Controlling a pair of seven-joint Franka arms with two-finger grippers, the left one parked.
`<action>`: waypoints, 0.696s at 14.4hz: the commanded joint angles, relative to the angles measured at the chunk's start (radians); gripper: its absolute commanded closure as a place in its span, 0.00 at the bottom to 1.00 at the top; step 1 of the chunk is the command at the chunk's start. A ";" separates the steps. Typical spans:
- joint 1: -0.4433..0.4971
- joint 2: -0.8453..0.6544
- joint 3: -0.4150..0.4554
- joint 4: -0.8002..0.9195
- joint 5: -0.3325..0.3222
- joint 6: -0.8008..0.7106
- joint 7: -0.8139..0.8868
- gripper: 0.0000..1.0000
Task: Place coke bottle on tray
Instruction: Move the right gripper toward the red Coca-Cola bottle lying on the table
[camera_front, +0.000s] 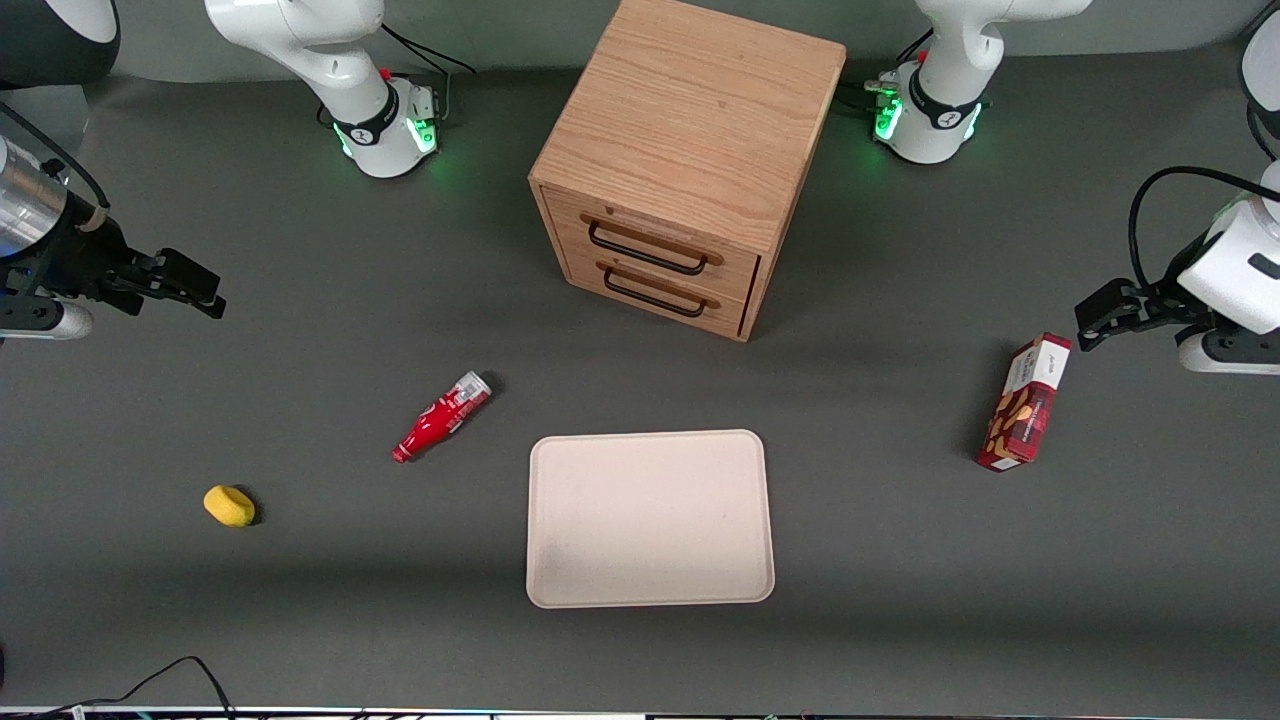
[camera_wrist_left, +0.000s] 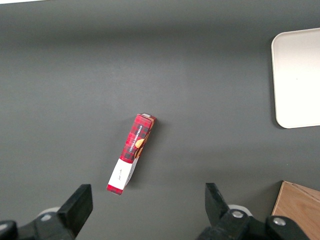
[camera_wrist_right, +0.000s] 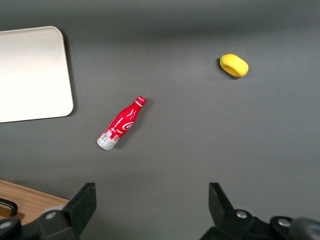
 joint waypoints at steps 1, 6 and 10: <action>0.002 -0.002 0.002 -0.004 0.013 0.010 0.011 0.00; 0.005 0.030 0.011 -0.001 0.057 0.039 0.039 0.00; 0.006 0.148 0.106 0.007 0.059 0.122 0.299 0.00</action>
